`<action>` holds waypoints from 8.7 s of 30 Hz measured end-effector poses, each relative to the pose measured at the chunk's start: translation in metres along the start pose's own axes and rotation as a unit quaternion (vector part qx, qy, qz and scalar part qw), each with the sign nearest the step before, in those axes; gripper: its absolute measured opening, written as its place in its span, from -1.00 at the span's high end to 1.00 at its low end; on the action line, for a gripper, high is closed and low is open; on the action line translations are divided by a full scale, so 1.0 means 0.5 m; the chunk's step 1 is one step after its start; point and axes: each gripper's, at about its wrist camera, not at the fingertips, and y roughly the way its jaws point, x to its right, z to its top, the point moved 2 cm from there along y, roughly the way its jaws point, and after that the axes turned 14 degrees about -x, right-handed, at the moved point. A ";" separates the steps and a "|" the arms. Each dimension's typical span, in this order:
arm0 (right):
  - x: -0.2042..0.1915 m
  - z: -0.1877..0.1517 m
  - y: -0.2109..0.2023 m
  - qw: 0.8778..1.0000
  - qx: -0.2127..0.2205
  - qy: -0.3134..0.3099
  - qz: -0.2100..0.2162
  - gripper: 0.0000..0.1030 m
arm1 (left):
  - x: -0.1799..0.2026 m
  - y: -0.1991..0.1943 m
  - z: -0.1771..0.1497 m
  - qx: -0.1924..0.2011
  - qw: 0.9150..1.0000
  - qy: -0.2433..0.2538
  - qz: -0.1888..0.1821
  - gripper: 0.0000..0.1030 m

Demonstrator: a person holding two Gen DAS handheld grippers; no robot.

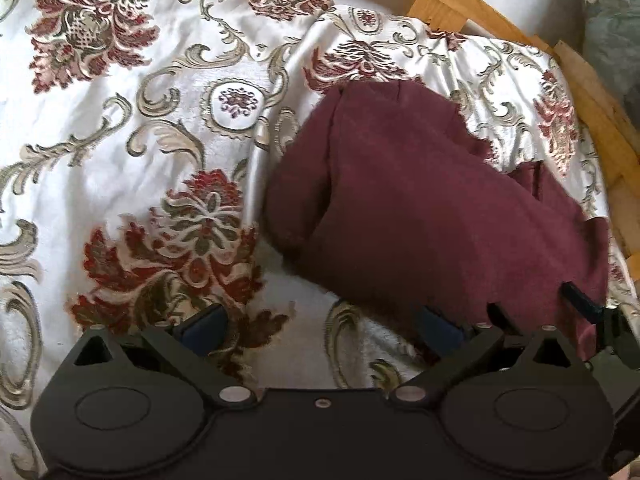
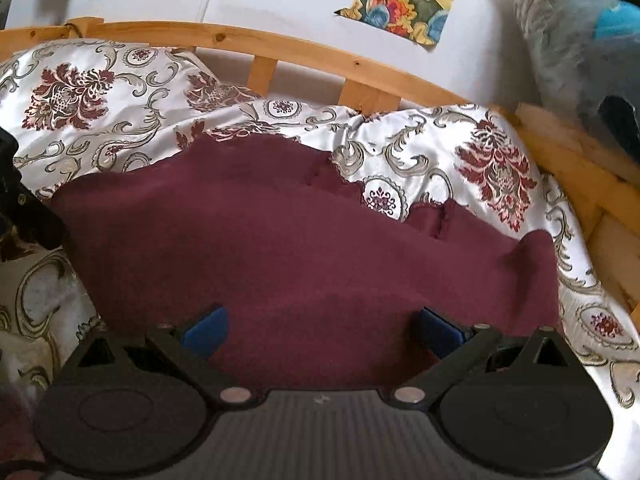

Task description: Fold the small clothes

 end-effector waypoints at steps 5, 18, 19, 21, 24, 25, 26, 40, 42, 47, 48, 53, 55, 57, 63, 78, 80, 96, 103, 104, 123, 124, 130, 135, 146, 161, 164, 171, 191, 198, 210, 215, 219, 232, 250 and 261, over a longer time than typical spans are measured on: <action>0.008 -0.003 0.004 1.000 -0.006 0.011 0.010 -1.00 | 0.010 0.020 -0.003 -0.016 0.996 -0.016 -0.089 -0.98; 0.029 -0.003 0.024 0.997 -0.027 0.047 0.049 -1.00 | 0.008 0.099 0.079 0.051 0.997 -0.028 -0.054 -0.98; 0.030 -0.003 0.025 0.997 -0.028 0.048 0.050 -1.00 | 0.007 0.101 0.082 0.056 0.997 -0.022 -0.048 -0.99; 0.030 -0.003 0.025 0.997 -0.029 0.049 0.051 -1.00 | 0.011 0.105 0.084 0.065 0.997 -0.009 -0.036 -0.99; 0.029 -0.002 0.025 0.997 -0.030 0.049 0.050 -1.00 | 0.014 0.109 0.083 0.074 0.997 0.003 -0.025 -0.99; 0.029 -0.002 0.025 0.997 -0.030 0.049 0.050 -1.00 | 0.014 0.109 0.083 0.076 0.997 0.005 -0.024 -0.99; 0.029 -0.002 0.025 0.997 -0.030 0.049 0.051 -1.00 | 0.013 0.110 0.084 0.077 0.997 0.005 -0.024 -0.99; 0.031 -0.001 0.025 0.997 -0.031 0.049 0.051 -1.00 | 0.032 0.111 0.085 0.115 0.992 0.032 0.030 -0.75; 0.031 -0.002 0.027 0.997 -0.033 0.050 0.054 -1.00 | 0.037 0.108 0.085 0.112 0.992 0.036 0.033 -0.70; 0.034 -0.003 0.030 0.996 -0.035 0.054 0.058 -1.00 | 0.033 0.103 0.088 0.108 0.994 0.015 0.029 -0.54; 0.034 -0.003 0.030 0.996 -0.036 0.054 0.058 -1.00 | 0.034 0.101 0.088 0.108 0.994 0.010 0.029 -0.45; 0.039 0.001 0.030 0.995 -0.045 0.057 0.065 -1.00 | 0.054 0.081 0.085 0.117 0.992 0.013 0.040 -0.18; 0.043 0.002 0.029 0.995 -0.048 0.060 0.069 -1.00 | 0.061 0.073 0.084 0.124 0.991 0.020 0.050 -0.04; 0.046 0.004 0.027 0.994 -0.052 0.060 0.072 -1.00 | 0.064 0.068 0.088 0.127 0.990 0.018 0.056 0.09; 0.070 0.010 0.007 0.994 -0.044 0.079 0.069 -1.00 | 0.080 0.043 0.104 0.143 0.987 0.021 0.067 0.63; 0.251 -0.017 -0.002 0.986 -0.033 0.150 -0.071 -1.00 | 0.327 -0.008 0.088 0.150 0.944 0.291 -0.048 0.69; 0.278 -0.026 -0.004 0.982 -0.034 0.166 -0.087 -1.00 | 0.354 -0.002 0.073 0.135 0.934 0.324 -0.067 0.69; 0.314 -0.040 -0.008 0.977 -0.038 0.183 -0.099 -1.00 | 0.393 0.048 -0.046 0.095 0.896 0.432 -0.035 0.01; 0.321 -0.039 -0.039 0.973 0.003 0.209 -0.097 -1.00 | 0.392 0.012 -0.077 0.137 0.890 0.432 -0.053 -0.81; 0.324 -0.038 -0.042 0.972 0.010 0.213 -0.093 -1.00 | 0.392 0.008 -0.079 0.142 0.890 0.431 -0.049 -0.81; 0.285 0.008 -0.075 0.957 0.124 0.246 0.092 -1.00 | 0.303 0.044 -0.067 0.143 0.915 0.370 0.079 -0.98; 0.284 0.011 -0.070 0.953 0.124 0.250 0.114 -1.00 | 0.303 0.048 -0.073 0.147 0.908 0.380 0.092 -0.98; 0.304 0.036 0.017 0.899 0.066 0.326 0.283 -1.00 | 0.308 0.060 -0.084 0.163 0.887 0.413 0.130 -0.98; 0.312 0.039 0.063 0.889 0.023 0.352 0.292 -1.00 | 0.303 0.064 -0.073 0.158 0.886 0.419 0.117 -0.85; 0.280 0.096 0.106 0.901 0.001 0.327 0.286 -1.00 | 0.300 0.050 -0.095 0.154 0.878 0.446 0.082 -0.40; 0.282 0.100 0.103 0.915 0.012 0.320 0.248 0.63 | 0.298 0.045 -0.110 0.158 0.872 0.454 0.088 0.23; 0.283 0.108 0.074 0.927 0.036 0.301 0.222 0.66 | 0.306 0.039 -0.113 0.165 0.872 0.452 0.083 0.41; 0.324 0.088 0.004 0.942 0.075 0.278 0.170 0.69 | 0.360 0.027 -0.127 0.179 0.875 0.447 0.045 0.55; 0.434 -0.004 -0.019 0.933 0.011 0.330 0.147 0.70 | 0.418 0.045 -0.195 0.159 0.836 0.524 0.028 0.50; 0.437 -0.014 -0.004 0.926 0.003 0.347 0.150 0.66 | 0.404 0.035 -0.197 0.153 0.841 0.519 0.010 0.41; 0.432 -0.015 -0.002 0.929 -0.002 0.345 0.134 0.49 | 0.400 0.034 -0.212 0.148 0.837 0.526 0.010 0.34; 0.432 -0.015 -0.005 0.930 -0.001 0.344 0.126 0.26 | 0.399 0.033 -0.210 0.145 0.842 0.520 0.006 0.26; 0.440 -0.020 -0.002 0.927 0.003 0.354 0.126 -0.02 | 0.394 0.023 -0.197 0.140 0.858 0.494 -0.021 0.05; 0.438 -0.019 0.004 0.938 -0.001 0.331 0.103 -0.74 | 0.348 -0.019 -0.134 0.157 0.909 0.368 -0.114 -0.99; 0.399 -0.015 0.017 0.959 -0.022 0.278 0.055 -0.99 | 0.294 0.083 -0.027 0.046 0.971 0.229 -0.056 -0.99; 0.401 -0.015 0.020 0.957 -0.029 0.284 0.059 -0.99 | 0.285 0.117 -0.032 0.012 0.969 0.241 -0.054 -0.99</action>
